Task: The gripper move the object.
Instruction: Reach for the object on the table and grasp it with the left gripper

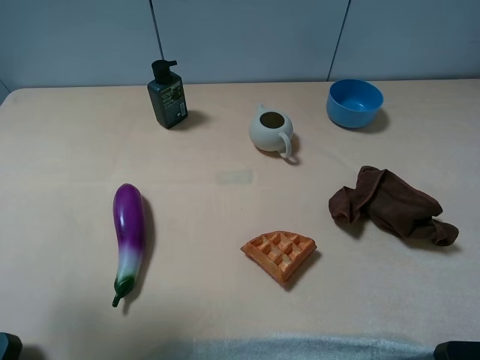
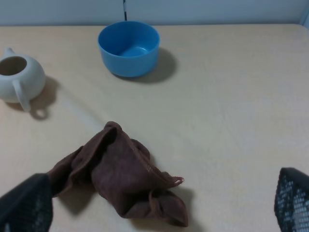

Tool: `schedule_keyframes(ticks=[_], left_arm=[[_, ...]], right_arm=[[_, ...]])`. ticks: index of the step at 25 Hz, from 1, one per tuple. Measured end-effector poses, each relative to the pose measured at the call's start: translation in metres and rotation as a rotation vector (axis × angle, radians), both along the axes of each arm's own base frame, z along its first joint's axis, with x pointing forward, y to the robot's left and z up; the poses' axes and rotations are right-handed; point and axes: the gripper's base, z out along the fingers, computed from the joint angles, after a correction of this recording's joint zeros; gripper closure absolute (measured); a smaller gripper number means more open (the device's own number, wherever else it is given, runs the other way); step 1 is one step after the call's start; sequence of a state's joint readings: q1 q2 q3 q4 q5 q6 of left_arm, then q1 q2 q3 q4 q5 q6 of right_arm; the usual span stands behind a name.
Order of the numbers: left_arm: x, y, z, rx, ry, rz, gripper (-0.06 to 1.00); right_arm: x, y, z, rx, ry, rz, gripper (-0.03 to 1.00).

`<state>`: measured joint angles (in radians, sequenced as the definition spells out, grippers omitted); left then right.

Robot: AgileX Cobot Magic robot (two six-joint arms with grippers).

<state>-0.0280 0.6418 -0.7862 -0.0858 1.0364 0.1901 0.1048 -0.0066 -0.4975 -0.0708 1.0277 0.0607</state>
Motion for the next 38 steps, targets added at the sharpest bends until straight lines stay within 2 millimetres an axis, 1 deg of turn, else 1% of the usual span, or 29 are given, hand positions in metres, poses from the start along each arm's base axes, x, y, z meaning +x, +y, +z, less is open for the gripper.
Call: schedule_keyframes(ticks=[6, 14, 19, 26, 33, 38], left_arm=[[0.013, -0.004, -0.003, 0.004, 0.056, -0.038, 0.05], [0.041, -0.019, -0.006, 0.028, 0.149, -0.134, 0.05], [0.06, -0.035, -0.018, 0.035, 0.225, -0.194, 0.05], [0.078, -0.058, -0.032, 0.053, 0.288, -0.274, 0.05], [0.098, -0.084, -0.038, 0.079, 0.327, -0.35, 0.05], [0.111, -0.106, -0.041, 0.109, 0.33, -0.412, 0.05]], right_arm=[[0.0, 0.0, 0.0, 0.0, 0.0, 0.0, 0.28], [0.0, 0.0, 0.0, 0.0, 0.0, 0.0, 0.28], [0.0, 0.0, 0.0, 0.0, 0.0, 0.0, 0.28], [0.0, 0.0, 0.0, 0.0, 0.0, 0.0, 0.28], [0.0, 0.0, 0.0, 0.0, 0.0, 0.0, 0.28], [0.0, 0.0, 0.0, 0.0, 0.0, 0.0, 0.28]])
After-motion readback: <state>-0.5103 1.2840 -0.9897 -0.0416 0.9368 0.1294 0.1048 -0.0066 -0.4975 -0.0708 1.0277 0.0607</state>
